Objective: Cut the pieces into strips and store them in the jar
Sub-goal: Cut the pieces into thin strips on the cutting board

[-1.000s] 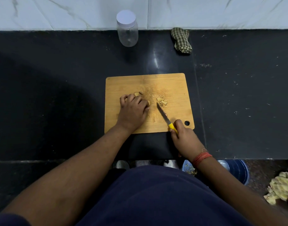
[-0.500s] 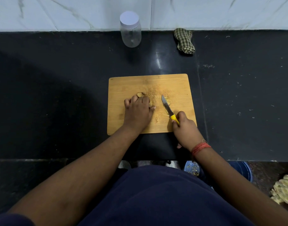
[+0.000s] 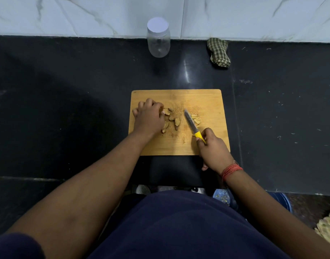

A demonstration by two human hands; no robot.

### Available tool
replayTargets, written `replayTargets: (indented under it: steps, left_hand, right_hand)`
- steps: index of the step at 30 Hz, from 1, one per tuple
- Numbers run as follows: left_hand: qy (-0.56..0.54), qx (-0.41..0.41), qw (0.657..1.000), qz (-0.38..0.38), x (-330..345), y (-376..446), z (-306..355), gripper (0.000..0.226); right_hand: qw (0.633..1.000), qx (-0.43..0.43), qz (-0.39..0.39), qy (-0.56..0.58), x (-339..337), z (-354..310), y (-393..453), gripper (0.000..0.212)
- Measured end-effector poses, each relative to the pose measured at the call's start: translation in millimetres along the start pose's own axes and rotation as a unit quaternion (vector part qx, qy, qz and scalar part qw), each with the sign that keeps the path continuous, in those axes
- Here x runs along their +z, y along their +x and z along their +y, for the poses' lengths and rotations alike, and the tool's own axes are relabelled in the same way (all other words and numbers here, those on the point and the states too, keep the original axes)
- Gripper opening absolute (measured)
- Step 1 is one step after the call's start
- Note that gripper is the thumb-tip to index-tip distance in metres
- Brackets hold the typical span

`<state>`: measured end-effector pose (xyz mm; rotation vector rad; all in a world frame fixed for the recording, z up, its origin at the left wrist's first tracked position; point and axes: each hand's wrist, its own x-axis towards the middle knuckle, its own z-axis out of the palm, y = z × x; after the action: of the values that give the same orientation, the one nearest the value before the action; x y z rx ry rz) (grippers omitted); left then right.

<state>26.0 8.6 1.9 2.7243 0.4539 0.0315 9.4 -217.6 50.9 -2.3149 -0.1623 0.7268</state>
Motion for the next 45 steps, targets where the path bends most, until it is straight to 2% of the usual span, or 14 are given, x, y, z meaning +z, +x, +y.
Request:
replayTargets:
  steps: [4,7,11,13,20,23,30,34,40,45]
  left_hand:
    - [-0.027,-0.01,0.999,0.024,-7.8,3.0,-6.5,0.024]
    - [-0.016,0.06,0.997,0.04,-7.3,-9.4,-15.9,0.02]
    - [0.026,0.161,0.986,0.037,-1.6,-28.9,-23.0,0.034]
    - [0.049,0.18,0.982,0.032,1.8,-33.5,-23.8,0.036]
    - [0.045,0.132,0.988,0.07,5.6,-39.9,-25.7,0.021]
    - [0.053,0.142,0.986,0.076,6.9,-42.5,-22.1,0.018]
    - [0.072,0.128,0.988,0.036,3.9,-41.8,-14.9,0.035]
    - [0.068,0.129,0.989,0.03,2.2,-39.8,-13.8,0.033]
    - [-0.04,0.108,0.993,0.031,-0.5,-35.7,1.0,0.011]
    - [-0.113,0.07,0.991,0.017,-2.5,-25.6,14.1,0.009]
  right_hand:
    - [1.0,0.002,-0.006,-0.001,1.2,0.7,0.9,0.011]
    - [1.0,0.007,-0.009,-0.004,2.6,4.1,1.5,0.011]
    - [1.0,0.007,-0.012,-0.013,3.9,7.1,3.1,0.011]
    - [1.0,0.005,-0.012,-0.014,3.9,6.7,4.3,0.011]
    - [1.0,0.0,-0.014,-0.011,2.8,2.2,6.4,0.01]
    - [1.0,0.004,-0.017,-0.011,2.9,2.3,6.3,0.012]
    - [1.0,0.007,-0.016,-0.002,1.1,2.3,6.4,0.012]
    - [1.0,0.011,-0.018,0.0,0.3,1.9,5.2,0.013]
    - [1.0,0.005,-0.031,-0.001,-0.2,2.0,1.8,0.014]
    - [0.998,0.005,-0.055,-0.018,0.5,2.1,-1.8,0.013]
